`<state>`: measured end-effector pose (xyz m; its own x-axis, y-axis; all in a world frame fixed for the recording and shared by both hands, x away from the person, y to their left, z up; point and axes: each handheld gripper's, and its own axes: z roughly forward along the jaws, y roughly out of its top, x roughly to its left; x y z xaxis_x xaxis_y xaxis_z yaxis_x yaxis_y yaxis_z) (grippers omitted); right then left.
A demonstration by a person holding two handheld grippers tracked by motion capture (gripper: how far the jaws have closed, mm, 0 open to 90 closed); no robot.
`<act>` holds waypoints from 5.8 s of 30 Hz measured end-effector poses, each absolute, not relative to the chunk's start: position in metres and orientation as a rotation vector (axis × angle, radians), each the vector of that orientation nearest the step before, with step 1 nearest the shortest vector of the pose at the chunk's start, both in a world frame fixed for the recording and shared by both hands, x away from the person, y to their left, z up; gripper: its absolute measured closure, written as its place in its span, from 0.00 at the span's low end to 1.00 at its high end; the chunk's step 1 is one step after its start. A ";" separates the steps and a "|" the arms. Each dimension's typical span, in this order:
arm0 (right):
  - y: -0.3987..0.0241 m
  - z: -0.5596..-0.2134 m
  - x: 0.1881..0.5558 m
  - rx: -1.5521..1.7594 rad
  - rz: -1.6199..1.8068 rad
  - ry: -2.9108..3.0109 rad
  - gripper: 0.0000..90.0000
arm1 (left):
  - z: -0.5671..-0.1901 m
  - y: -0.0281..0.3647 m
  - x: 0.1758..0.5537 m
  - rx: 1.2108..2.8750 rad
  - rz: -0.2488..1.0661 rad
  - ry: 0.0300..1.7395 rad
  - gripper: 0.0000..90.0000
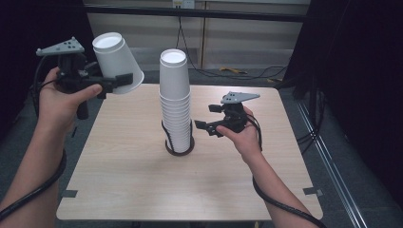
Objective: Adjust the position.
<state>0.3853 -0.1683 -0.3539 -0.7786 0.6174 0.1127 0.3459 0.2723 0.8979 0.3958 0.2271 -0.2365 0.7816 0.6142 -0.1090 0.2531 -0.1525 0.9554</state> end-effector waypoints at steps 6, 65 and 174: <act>-0.176 -0.358 0.382 0.871 1.499 2.302 0.16 | -0.258 0.226 0.385 1.812 0.345 0.657 0.21; -0.208 -0.388 0.357 0.700 1.414 2.507 0.16 | -0.370 0.132 0.346 2.119 0.139 0.430 0.21; -0.141 -0.367 0.347 0.206 0.922 3.049 0.28 | -0.393 0.027 0.345 2.594 -0.015 0.047 0.18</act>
<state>0.3471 -0.1413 -0.3668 -0.9904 0.1088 0.0854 0.1379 0.8249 0.5482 0.3447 0.0274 -0.3934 0.9993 0.0308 -0.0199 0.0366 -0.8533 0.5202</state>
